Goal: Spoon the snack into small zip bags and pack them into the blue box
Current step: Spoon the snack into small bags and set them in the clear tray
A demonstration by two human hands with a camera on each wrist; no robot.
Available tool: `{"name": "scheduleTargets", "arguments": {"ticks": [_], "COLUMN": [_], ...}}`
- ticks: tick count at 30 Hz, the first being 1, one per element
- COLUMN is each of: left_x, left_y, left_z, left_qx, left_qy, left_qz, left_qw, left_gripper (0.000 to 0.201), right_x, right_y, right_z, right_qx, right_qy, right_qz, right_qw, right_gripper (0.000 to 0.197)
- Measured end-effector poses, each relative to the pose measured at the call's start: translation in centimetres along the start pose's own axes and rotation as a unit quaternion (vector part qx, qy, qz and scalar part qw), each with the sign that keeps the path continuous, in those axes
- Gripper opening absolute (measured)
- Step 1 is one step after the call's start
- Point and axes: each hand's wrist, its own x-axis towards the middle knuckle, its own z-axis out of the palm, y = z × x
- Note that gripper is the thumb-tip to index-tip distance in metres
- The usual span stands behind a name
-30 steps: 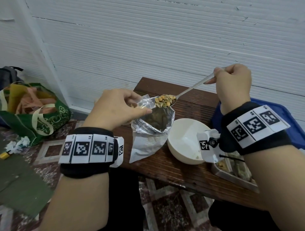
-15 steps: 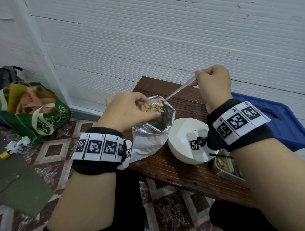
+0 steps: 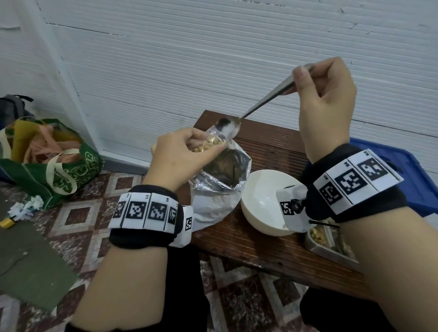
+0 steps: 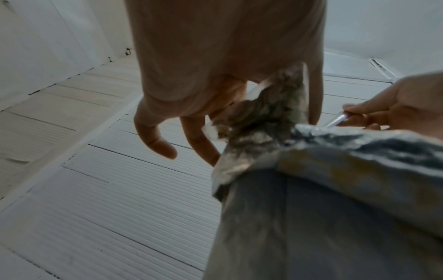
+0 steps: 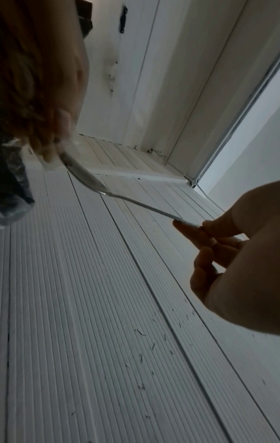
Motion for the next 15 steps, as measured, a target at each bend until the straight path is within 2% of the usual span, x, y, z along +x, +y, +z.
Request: {"name": "scheduleTargets", "arguments": {"ticks": [2, 6, 11, 15], "left_x": [-0.1, -0.4, -0.5, -0.5], "left_y": [0.0, 0.3, 0.7, 0.9], "left_z": [-0.2, -0.8, -1.1, -0.6], "left_qx": [-0.018, -0.055, -0.092, -0.107], "left_qy": [0.004, 0.02, 0.056, 0.056], "left_qz": [0.0, 0.023, 0.046, 0.065], "left_qw": [1.0, 0.998, 0.993, 0.991], "left_gripper": [0.037, 0.026, 0.02, 0.035], "right_x": [0.2, -0.5, -3.6, -6.7], "right_y": [0.0, 0.9, 2.4, 3.2], "right_z": [-0.6, -1.3, -0.9, 0.1], "right_qx": [0.008, -0.02, -0.136, -0.156], "right_qy": [0.037, 0.091, 0.007, -0.071], "right_qz": [0.012, 0.085, 0.134, 0.138], "right_qw": [0.999, 0.992, 0.982, 0.976], "right_gripper": [0.021, 0.024, 0.025, 0.027]}}
